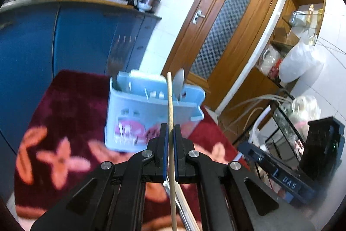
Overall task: Organize utensils
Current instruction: 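Lift the white fork with right tool and chopstick with left tool over the caddy, then open both tools to drop the white fork and chopstick into the caddy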
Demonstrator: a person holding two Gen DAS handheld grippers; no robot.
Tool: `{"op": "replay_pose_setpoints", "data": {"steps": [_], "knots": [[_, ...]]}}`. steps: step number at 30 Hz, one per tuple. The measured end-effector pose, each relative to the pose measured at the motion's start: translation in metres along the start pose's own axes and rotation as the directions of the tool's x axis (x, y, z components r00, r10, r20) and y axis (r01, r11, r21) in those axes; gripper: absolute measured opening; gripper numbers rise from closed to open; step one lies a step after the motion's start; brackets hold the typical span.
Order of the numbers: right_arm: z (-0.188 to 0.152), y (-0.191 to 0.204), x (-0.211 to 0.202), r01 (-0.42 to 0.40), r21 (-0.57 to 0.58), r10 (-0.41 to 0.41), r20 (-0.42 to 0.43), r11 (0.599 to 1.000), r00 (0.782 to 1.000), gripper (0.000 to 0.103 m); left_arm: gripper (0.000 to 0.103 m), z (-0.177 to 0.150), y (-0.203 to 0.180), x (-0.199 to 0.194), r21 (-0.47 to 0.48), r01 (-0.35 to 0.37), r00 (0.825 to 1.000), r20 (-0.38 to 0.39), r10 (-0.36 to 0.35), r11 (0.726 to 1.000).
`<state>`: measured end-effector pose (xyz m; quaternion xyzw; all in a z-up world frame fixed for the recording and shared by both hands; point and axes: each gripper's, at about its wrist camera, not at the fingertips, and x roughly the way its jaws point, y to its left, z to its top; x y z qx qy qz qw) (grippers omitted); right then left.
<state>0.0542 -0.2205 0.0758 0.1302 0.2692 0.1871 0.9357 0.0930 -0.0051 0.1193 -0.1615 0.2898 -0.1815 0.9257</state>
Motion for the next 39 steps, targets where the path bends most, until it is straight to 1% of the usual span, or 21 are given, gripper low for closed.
{"op": "replay_pose_setpoints", "data": {"steps": [5, 8, 13, 16, 20, 24, 28, 32, 33, 35, 36, 38, 39], "knots": [[0.013, 0.000, 0.009, 0.004, -0.005, -0.004, 0.021, 1.000, 1.000, 0.008, 0.002, 0.029, -0.006, 0.003, 0.033, -0.027, 0.996, 0.083, 0.024, 0.999], [0.021, 0.001, 0.015, -0.001, -0.010, 0.001, 0.028, 1.000, 1.000, 0.008, 0.002, 0.053, -0.010, 0.009, 0.035, -0.032, 0.994, 0.110, 0.027, 0.999], [0.040, -0.001, 0.023, 0.001, -0.021, 0.000, 0.054, 1.000, 0.999, 0.008, 0.002, 0.088, -0.013, 0.021, 0.049, -0.069, 0.979, 0.197, 0.059, 0.996], [0.048, -0.005, 0.028, 0.005, -0.026, -0.003, 0.068, 1.000, 0.998, 0.008, 0.002, 0.100, -0.014, 0.030, 0.061, -0.110, 0.964, 0.251, 0.091, 0.992], [0.061, -0.009, 0.039, 0.005, -0.030, -0.002, 0.086, 1.000, 0.996, 0.008, 0.002, 0.108, -0.015, 0.046, 0.084, -0.194, 0.932, 0.325, 0.158, 0.977], [0.070, -0.013, 0.049, 0.003, -0.038, 0.001, 0.107, 0.999, 0.994, 0.008, 0.002, 0.108, -0.013, 0.063, 0.096, -0.258, 0.901, 0.383, 0.204, 0.961], [0.081, -0.013, 0.061, 0.025, -0.056, -0.016, 0.153, 0.998, 0.988, 0.008, 0.002, 0.105, -0.009, 0.075, 0.095, -0.284, 0.880, 0.421, 0.220, 0.954], [0.089, -0.013, 0.075, 0.049, -0.079, -0.033, 0.197, 0.996, 0.980, 0.008, 0.002, 0.096, -0.005, 0.085, 0.096, -0.318, 0.855, 0.460, 0.241, 0.943], [0.089, -0.012, 0.079, 0.053, -0.082, -0.035, 0.203, 0.995, 0.979, 0.008, 0.002, 0.093, -0.006, 0.087, 0.110, -0.345, 0.838, 0.484, 0.253, 0.932], [0.089, -0.014, 0.088, 0.049, -0.081, -0.032, 0.207, 0.995, 0.978, 0.008, 0.002, 0.086, -0.011, 0.088, 0.135, -0.374, 0.816, 0.517, 0.257, 0.917], [0.088, -0.015, 0.092, 0.051, -0.083, -0.033, 0.204, 0.995, 0.978, 0.008, 0.002, 0.084, -0.011, 0.088, 0.146, -0.385, 0.809, 0.529, 0.257, 0.911], [0.086, -0.016, 0.101, 0.066, -0.093, -0.047, 0.194, 0.993, 0.980, 0.008, 0.002, 0.080, -0.014, 0.089, 0.167, -0.403, 0.800, 0.543, 0.257, 0.900], [0.084, -0.016, 0.105, 0.069, -0.098, -0.050, 0.185, 0.993, 0.982, 0.008, 0.002, 0.079, -0.015, 0.088, 0.174, -0.406, 0.798, 0.547, 0.255, 0.897]]}}
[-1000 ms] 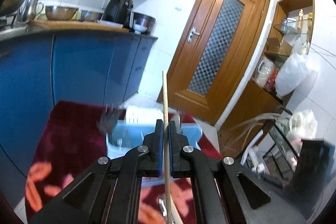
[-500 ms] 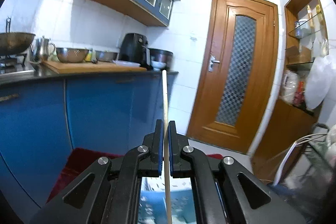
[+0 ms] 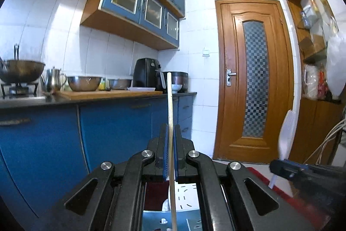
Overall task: Organize utensils
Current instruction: 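Open both tools to drop the white fork and chopstick into the caddy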
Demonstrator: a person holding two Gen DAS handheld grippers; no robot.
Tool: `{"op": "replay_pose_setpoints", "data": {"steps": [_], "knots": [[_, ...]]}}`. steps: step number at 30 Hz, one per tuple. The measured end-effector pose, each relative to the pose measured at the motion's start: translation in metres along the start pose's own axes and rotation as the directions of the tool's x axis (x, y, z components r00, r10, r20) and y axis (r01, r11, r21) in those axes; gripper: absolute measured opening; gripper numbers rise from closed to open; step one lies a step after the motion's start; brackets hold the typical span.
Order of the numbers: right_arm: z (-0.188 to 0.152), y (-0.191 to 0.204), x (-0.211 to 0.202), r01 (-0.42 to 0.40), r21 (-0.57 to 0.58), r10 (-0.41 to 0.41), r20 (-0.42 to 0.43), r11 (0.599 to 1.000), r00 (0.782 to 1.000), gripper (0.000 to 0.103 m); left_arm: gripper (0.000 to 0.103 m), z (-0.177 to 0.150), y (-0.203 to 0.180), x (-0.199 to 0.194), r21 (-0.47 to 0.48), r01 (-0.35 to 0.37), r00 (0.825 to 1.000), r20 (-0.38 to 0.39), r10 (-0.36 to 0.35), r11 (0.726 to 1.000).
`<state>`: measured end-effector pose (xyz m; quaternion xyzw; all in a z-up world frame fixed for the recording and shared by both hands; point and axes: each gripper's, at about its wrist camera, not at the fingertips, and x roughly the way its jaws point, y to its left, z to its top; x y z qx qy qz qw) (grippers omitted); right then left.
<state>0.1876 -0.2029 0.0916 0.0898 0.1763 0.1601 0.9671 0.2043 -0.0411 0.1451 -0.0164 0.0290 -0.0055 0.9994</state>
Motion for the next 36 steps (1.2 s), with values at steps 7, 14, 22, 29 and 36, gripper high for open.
{"op": "replay_pose_setpoints", "data": {"steps": [7, 14, 22, 29, 36], "knots": [[-0.014, -0.001, 0.009, -0.015, -0.021, 0.013, -0.067, 1.000, 0.998, 0.008, 0.002, 0.000, 0.000, -0.009, -0.006, 0.020, 1.000, 0.007, -0.020, 1.000], [-0.021, -0.001, -0.006, -0.050, -0.020, 0.049, -0.077, 0.999, 0.996, 0.042, 0.002, 0.008, 0.009, -0.015, -0.083, 0.074, 0.997, -0.002, -0.074, 0.994], [-0.028, -0.009, -0.030, -0.050, 0.011, 0.051, -0.045, 0.999, 0.998, 0.046, 0.002, 0.014, 0.013, -0.026, -0.118, 0.095, 0.995, 0.021, -0.094, 0.988], [-0.035, -0.021, -0.038, -0.056, 0.033, 0.058, -0.044, 0.998, 0.997, 0.046, 0.002, 0.004, 0.002, -0.026, -0.075, 0.065, 0.998, 0.026, -0.063, 0.995], [-0.037, -0.028, -0.042, -0.056, 0.050, 0.058, -0.036, 0.997, 0.998, 0.046, 0.002, -0.001, -0.003, -0.033, -0.032, 0.055, 0.998, 0.031, -0.054, 0.998]]}}
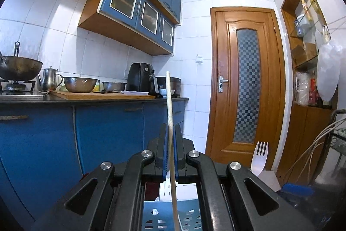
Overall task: Organize utensils
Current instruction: 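Open both tools to drop the white fork and chopstick into the caddy, then withdraw both tools from the caddy back toward the remaining utensils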
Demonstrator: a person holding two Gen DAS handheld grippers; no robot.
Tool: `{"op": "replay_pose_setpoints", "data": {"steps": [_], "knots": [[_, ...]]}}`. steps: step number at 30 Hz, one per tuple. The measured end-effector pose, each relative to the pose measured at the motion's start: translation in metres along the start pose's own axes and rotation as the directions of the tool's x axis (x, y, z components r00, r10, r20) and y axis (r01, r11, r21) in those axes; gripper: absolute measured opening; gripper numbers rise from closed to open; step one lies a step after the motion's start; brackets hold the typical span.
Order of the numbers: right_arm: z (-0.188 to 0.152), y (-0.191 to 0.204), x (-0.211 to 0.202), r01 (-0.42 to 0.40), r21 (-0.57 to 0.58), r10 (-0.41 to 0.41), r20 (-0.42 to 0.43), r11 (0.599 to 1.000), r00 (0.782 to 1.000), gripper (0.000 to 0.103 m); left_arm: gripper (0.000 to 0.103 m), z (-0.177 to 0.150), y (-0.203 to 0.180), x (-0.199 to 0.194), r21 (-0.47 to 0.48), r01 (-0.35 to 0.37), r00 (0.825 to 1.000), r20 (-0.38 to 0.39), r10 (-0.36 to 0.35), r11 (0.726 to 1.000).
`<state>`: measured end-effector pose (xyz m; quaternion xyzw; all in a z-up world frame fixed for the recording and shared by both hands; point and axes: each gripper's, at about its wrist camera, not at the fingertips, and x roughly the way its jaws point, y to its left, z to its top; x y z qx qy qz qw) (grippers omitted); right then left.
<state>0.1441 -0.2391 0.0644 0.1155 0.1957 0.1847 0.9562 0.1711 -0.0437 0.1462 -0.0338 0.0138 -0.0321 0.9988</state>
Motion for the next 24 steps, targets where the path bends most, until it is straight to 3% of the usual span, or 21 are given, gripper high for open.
{"op": "replay_pose_setpoints", "data": {"steps": [5, 24], "knots": [[-0.001, 0.002, -0.004, -0.002, -0.006, 0.002, 0.002, 1.000, 1.000, 0.046, 0.021, 0.001, 0.001, -0.004, -0.004, 0.008, 1.000, -0.018, -0.008, 1.000], [-0.003, 0.021, -0.041, 0.004, 0.033, -0.004, -0.029, 0.999, 1.000, 0.046, 0.021, 0.027, 0.001, -0.053, 0.001, 0.044, 0.989, -0.143, -0.043, 0.999]]}}
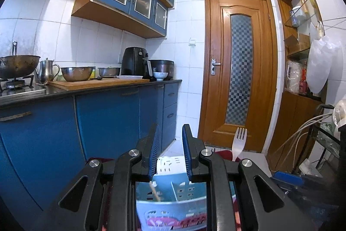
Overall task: Organize utensils
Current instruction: 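Withdraw both tools from the caddy back toward the remaining utensils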
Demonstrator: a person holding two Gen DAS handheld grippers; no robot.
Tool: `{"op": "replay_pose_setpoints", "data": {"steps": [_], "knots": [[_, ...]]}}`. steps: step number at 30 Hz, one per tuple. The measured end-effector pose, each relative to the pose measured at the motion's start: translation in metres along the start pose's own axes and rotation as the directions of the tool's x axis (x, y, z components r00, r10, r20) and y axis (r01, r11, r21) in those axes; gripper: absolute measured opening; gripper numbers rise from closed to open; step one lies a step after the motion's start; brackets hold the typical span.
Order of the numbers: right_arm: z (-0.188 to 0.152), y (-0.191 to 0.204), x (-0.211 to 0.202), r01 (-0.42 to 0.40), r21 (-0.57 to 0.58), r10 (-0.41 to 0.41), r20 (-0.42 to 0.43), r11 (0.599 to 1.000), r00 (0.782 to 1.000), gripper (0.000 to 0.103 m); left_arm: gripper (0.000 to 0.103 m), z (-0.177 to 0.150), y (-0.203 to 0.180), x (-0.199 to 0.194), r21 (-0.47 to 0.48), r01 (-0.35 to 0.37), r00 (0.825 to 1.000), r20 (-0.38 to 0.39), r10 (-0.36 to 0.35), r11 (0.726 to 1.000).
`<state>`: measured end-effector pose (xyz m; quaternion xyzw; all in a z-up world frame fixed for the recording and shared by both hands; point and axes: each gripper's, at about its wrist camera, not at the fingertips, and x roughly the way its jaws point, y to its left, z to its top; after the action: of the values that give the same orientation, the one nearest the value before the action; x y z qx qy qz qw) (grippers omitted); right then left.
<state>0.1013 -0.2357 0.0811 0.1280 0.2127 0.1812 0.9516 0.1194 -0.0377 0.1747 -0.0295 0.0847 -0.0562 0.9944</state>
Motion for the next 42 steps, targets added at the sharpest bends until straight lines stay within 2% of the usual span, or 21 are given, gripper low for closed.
{"op": "replay_pose_setpoints", "data": {"steps": [5, 13, 21, 34, 42], "knots": [[-0.004, 0.009, -0.015, 0.003, 0.005, -0.003, -0.018, 1.000, 1.000, 0.046, 0.021, 0.004, -0.001, -0.026, 0.009, 0.007, 0.999, -0.033, -0.007, 1.000], [-0.018, 0.020, -0.036, 0.030, 0.002, -0.029, -0.060, 1.000, 0.998, 0.046, 0.021, -0.004, 0.002, -0.059, -0.006, 0.033, 0.990, -0.138, -0.034, 0.999], [-0.034, 0.021, -0.044, 0.024, 0.040, -0.019, -0.118, 0.999, 0.993, 0.047, 0.021, -0.027, 0.015, -0.084, -0.031, -0.002, 0.975, -0.220, -0.004, 1.000], [-0.071, 0.020, -0.033, 0.044, 0.073, -0.027, -0.218, 0.996, 0.976, 0.048, 0.021, -0.080, 0.031, -0.076, -0.099, -0.004, 0.913, -0.406, -0.037, 0.995], [-0.093, 0.013, -0.015, 0.071, 0.088, -0.043, -0.290, 0.994, 0.956, 0.048, 0.021, -0.112, 0.030, -0.055, -0.123, -0.001, 0.861, -0.505, -0.062, 0.992]]}}
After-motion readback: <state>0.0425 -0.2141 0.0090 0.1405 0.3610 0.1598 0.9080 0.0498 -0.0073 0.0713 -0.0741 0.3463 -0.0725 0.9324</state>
